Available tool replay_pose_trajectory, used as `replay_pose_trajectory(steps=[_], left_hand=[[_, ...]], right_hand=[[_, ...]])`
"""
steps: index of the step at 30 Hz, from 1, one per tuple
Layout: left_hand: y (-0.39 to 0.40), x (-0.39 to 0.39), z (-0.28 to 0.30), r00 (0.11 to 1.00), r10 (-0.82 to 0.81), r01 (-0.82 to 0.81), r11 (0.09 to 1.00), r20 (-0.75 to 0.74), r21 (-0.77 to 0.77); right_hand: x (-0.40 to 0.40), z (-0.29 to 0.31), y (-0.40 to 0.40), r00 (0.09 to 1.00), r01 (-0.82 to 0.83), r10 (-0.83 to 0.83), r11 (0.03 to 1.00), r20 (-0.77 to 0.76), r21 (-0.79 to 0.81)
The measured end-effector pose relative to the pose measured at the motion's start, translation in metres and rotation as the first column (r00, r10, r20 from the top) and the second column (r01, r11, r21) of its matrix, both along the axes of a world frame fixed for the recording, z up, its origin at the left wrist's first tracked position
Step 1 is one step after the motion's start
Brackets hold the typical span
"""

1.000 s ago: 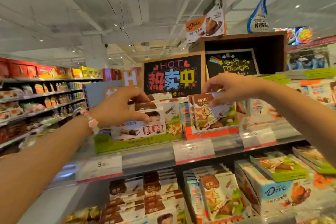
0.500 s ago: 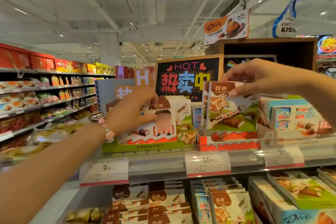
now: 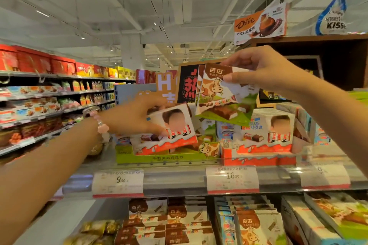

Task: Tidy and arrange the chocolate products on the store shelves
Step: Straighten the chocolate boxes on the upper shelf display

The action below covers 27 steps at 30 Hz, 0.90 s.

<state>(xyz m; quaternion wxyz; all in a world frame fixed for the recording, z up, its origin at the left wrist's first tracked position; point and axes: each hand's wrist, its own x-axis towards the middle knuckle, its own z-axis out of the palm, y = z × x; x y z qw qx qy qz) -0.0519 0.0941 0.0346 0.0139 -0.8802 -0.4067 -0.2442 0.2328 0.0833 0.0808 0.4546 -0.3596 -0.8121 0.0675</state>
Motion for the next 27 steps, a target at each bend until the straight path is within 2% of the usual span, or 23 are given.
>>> replay_pose_trajectory(steps=[4,8,11,14,17,24,27], left_hand=[[-0.017,-0.003,0.009,0.981,-0.045,0.052,0.998,0.188,-0.032],[-0.028,-0.009,0.014,0.939,-0.055,0.052,0.998,0.341,0.016],[-0.039,-0.010,0.019,0.871,-0.058,0.070,0.997,0.488,-0.007],[-0.044,-0.007,0.021,0.821,-0.075,0.106,0.994,0.567,-0.021],[-0.049,-0.002,0.021,0.809,-0.081,0.127,0.991,0.582,-0.039],[-0.055,0.006,0.018,0.849,-0.042,0.148,0.976,0.527,-0.161],[-0.054,0.012,0.019,0.863,-0.036,0.165,0.963,0.505,-0.213]], right_hand=[[-0.010,0.003,0.008,0.999,0.007,-0.006,0.999,-0.041,0.044],[-0.028,0.000,0.013,0.999,0.009,-0.011,0.999,0.043,0.051],[-0.041,-0.005,0.018,0.995,-0.025,0.018,0.997,0.100,0.070],[-0.053,-0.013,0.021,0.989,-0.058,0.046,0.995,0.144,0.078],[-0.061,-0.021,0.026,0.985,-0.085,0.071,0.993,0.156,0.084],[-0.062,-0.037,0.030,0.977,-0.106,0.095,0.993,0.189,0.050],[-0.060,-0.042,0.026,0.961,-0.095,0.091,0.995,0.260,0.005]])
